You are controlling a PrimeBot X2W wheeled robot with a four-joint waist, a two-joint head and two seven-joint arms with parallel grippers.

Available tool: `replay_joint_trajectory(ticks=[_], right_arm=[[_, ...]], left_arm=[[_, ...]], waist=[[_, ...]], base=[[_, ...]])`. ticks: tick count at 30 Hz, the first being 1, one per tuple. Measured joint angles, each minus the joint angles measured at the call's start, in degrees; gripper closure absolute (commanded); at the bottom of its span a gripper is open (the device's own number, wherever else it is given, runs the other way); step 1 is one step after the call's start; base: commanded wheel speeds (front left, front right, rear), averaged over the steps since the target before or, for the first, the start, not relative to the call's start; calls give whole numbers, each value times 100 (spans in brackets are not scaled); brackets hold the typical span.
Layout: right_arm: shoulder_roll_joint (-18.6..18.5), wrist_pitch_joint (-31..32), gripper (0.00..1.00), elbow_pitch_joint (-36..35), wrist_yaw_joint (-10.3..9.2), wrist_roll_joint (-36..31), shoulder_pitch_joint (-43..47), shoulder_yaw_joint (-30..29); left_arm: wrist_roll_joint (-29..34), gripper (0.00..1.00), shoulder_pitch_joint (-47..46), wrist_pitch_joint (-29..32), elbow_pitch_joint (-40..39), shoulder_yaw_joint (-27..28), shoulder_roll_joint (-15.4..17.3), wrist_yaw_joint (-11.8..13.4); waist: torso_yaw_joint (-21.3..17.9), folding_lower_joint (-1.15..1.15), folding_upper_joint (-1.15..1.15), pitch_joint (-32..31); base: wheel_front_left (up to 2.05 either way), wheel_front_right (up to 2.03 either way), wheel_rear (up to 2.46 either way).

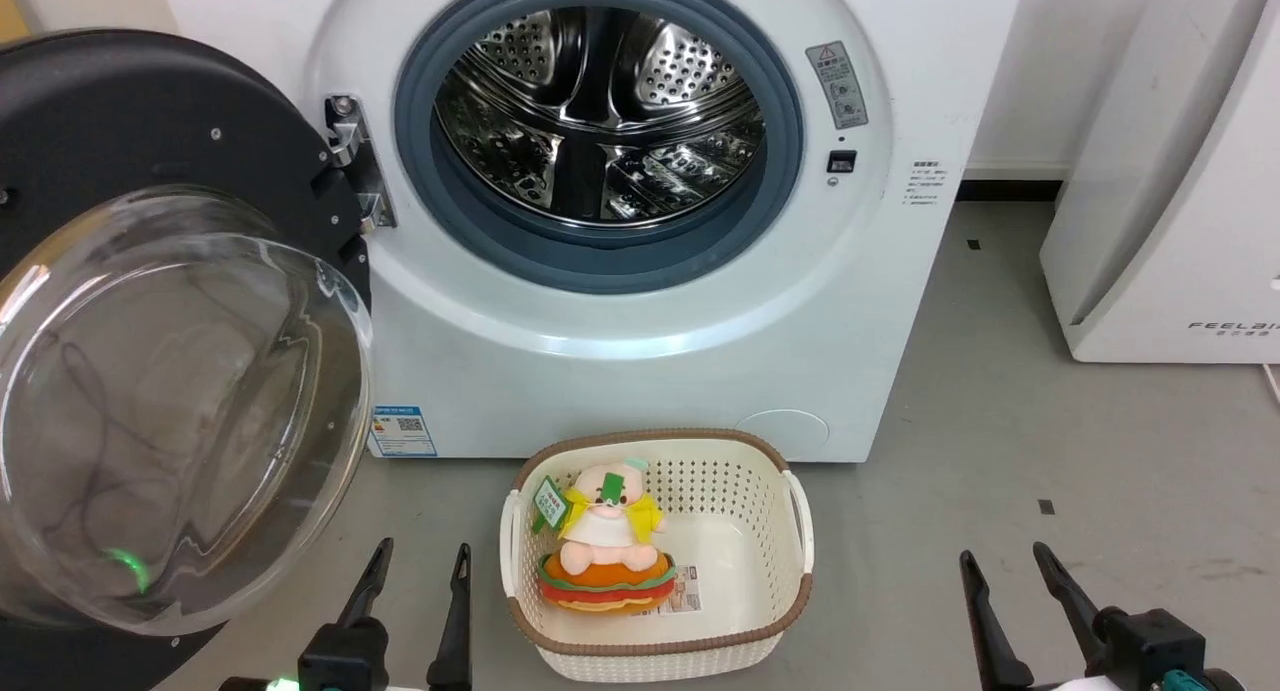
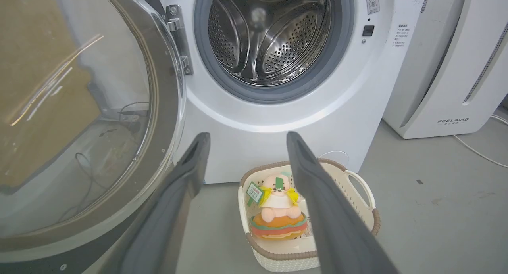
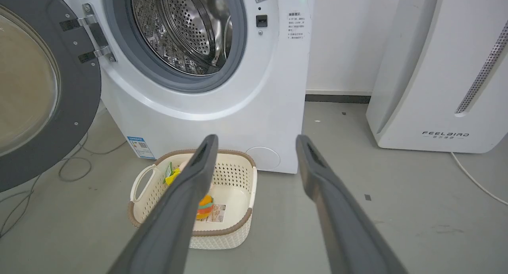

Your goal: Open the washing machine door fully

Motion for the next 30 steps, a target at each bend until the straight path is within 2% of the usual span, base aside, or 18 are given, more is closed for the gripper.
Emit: replay_joint_trajectory(ticks=[4,5,30], right_arm=[[0,26,0,-55,0,2,16,14],[0,25,100,-57,0,2,14,18],[0,202,100,-202,0,-54,-7,20]], left_arm=[[-16,0,-1,0,-15,20,8,38],[-16,100,-1,3,-25,23,8,38],[111,100,1,258,-156,193,-113,-70]], waist=[[-42,0,0,14],[-46,0,0,19],[-50,0,0,41]], base=[[0,0,0],[0,0,0],[0,0,0]])
